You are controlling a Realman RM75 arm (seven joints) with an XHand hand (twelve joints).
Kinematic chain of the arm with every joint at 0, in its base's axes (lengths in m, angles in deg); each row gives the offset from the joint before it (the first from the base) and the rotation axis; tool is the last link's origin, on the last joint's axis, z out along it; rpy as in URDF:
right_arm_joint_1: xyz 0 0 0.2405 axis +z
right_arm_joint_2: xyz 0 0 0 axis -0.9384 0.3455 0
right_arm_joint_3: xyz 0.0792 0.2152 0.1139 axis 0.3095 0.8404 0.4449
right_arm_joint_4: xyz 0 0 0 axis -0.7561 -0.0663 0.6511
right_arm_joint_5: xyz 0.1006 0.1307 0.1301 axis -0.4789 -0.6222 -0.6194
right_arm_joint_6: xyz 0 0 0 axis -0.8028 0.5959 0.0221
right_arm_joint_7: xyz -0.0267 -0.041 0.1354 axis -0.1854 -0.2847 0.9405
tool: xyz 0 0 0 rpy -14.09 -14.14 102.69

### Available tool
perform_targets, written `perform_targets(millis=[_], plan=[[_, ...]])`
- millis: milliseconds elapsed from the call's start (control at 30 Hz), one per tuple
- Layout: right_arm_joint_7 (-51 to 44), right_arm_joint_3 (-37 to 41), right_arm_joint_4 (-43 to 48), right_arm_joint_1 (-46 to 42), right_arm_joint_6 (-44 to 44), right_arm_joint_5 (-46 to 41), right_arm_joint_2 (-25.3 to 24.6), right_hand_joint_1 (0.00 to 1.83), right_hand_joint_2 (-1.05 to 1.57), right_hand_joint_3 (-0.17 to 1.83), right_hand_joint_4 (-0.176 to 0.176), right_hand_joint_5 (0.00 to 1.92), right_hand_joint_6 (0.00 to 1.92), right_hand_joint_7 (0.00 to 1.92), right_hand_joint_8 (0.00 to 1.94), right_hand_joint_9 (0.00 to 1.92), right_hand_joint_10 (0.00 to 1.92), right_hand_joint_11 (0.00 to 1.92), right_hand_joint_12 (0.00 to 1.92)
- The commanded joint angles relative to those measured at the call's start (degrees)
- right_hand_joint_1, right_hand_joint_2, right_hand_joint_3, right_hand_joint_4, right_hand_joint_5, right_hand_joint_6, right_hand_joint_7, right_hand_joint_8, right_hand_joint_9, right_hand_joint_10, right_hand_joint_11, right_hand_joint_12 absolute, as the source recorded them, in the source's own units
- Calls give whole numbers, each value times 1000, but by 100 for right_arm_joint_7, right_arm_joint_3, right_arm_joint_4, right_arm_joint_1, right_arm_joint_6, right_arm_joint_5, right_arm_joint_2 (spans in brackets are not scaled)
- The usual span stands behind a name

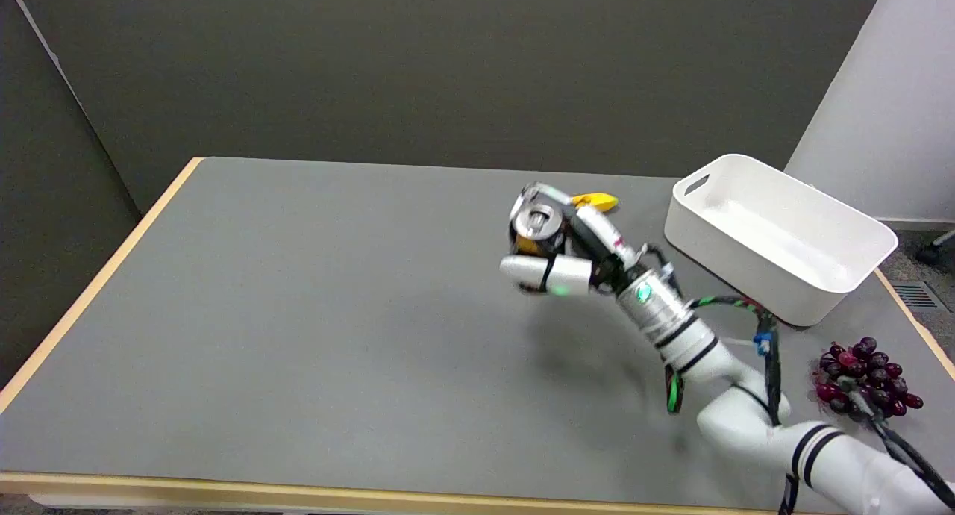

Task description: Place the black can into the white box.

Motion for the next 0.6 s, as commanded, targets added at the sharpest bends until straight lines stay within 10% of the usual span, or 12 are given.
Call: perform_targets(millis=[33, 600], plan=[[-3694, 2202, 1575, 521, -1468, -1485, 213, 1148, 1339, 3, -176, 405, 1629, 776, 1534, 707, 1403, 481, 1921], [-7684, 2594, 1184, 47, -1081, -4621, 1167, 1164, 1301, 38, -176, 442, 1583, 798, 1500, 724, 1388, 530, 1897]])
